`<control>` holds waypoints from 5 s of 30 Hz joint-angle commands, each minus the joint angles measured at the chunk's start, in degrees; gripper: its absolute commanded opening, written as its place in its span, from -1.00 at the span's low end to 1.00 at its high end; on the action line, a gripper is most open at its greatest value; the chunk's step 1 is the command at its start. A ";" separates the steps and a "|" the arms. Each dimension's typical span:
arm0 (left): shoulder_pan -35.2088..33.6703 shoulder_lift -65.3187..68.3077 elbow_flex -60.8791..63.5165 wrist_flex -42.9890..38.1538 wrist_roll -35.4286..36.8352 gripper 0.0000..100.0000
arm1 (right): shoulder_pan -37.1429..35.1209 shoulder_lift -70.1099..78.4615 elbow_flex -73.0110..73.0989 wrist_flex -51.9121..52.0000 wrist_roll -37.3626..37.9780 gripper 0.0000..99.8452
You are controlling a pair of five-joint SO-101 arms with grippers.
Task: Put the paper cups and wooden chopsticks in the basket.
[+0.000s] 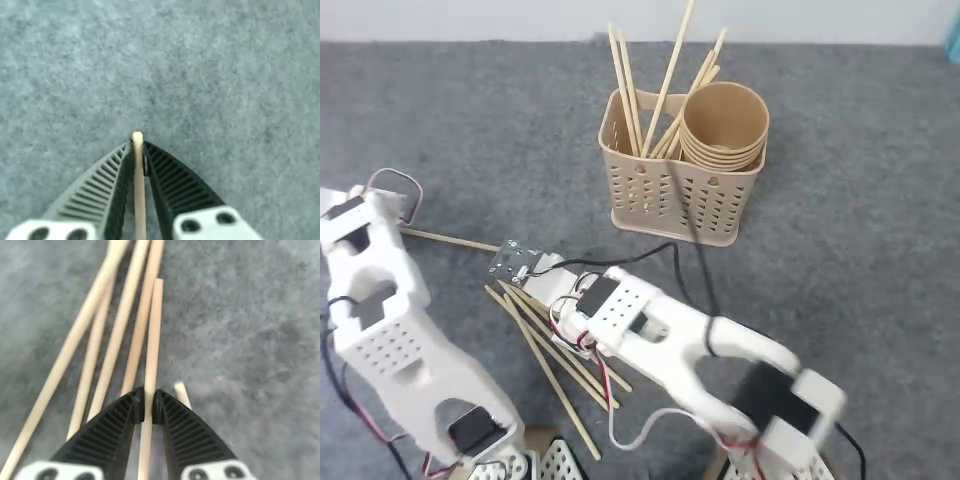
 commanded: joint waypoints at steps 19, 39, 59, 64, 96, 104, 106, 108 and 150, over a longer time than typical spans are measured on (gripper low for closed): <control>5.01 -8.26 6.81 -6.07 -6.33 -0.98 | 23.52 -53.67 -3.60 -24.22 -23.91 -0.98; 5.71 -8.18 6.81 -6.24 -8.18 -0.98 | 28.79 -20.44 -3.69 -75.56 1.41 -0.98; 5.63 -8.09 6.81 -6.33 -8.26 -0.98 | 36.18 -27.56 -8.18 -40.66 -18.90 -0.66; 5.63 -8.09 6.81 -6.33 -8.35 -0.98 | 39.78 -34.33 -16.53 -27.03 -23.12 -0.66; 5.71 -28.84 1.54 5.54 -15.12 -0.98 | 52.53 -107.30 67.96 6.46 -15.82 -0.98; 15.65 -52.31 1.54 1.14 -22.95 -0.98 | 51.21 -107.03 69.36 6.02 -11.08 -0.98; 19.34 -56.62 1.54 -2.11 -25.05 -0.98 | 51.30 -107.03 69.36 6.02 -10.99 -0.98; 23.65 -60.13 1.54 -6.24 -27.08 -0.98 | 51.30 -106.95 69.36 6.02 -10.99 -0.98; 52.31 -38.86 14.81 -43.78 -53.19 -0.97 | 51.38 -106.86 69.27 5.58 -7.30 -0.98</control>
